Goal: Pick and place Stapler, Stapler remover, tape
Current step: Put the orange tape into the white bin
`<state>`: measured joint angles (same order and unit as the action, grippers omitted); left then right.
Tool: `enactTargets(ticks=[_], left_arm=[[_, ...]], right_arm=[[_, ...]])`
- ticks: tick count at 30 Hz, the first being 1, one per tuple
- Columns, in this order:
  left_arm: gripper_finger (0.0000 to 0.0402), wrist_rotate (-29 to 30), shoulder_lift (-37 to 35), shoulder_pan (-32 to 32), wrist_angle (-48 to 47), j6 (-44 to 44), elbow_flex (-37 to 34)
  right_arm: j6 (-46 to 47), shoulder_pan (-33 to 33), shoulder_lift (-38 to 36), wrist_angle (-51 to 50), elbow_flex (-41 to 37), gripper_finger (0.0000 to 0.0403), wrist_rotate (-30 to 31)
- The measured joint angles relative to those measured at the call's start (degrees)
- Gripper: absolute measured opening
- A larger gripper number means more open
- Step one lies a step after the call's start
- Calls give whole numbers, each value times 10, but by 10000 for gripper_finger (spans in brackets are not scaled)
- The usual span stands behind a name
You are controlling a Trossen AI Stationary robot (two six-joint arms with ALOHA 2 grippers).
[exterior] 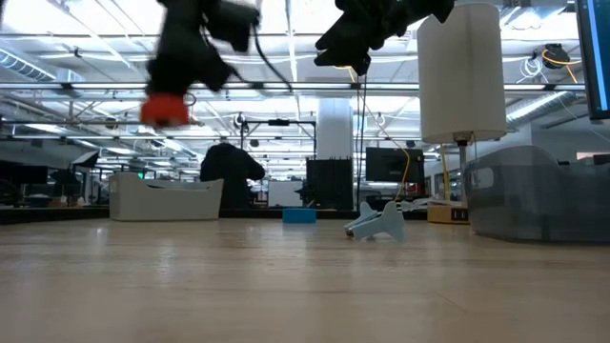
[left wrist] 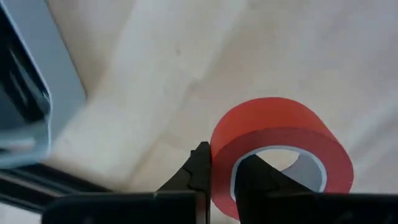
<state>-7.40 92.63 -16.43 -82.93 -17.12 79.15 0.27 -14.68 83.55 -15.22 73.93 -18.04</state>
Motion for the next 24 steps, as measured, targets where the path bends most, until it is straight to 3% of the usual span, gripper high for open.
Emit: enactTargets(ticks=[4, 10, 17, 24], left_arm=[[34, -44, -103, 48, -18, -46, 0], [34, -47, -199, 170, -36, -287, 1], [34, -48, -206, 344, -44, -622, 1], [34, -65, -169, 489, -37, -883, 1]], right_arm=[[-26, 0, 0, 3, 0, 173, 0], [-48, 0, 0, 4, 0, 171, 1], [-55, 0, 0, 9, 0, 169, 3], [-56, 0, 0, 9, 0, 169, 3]])
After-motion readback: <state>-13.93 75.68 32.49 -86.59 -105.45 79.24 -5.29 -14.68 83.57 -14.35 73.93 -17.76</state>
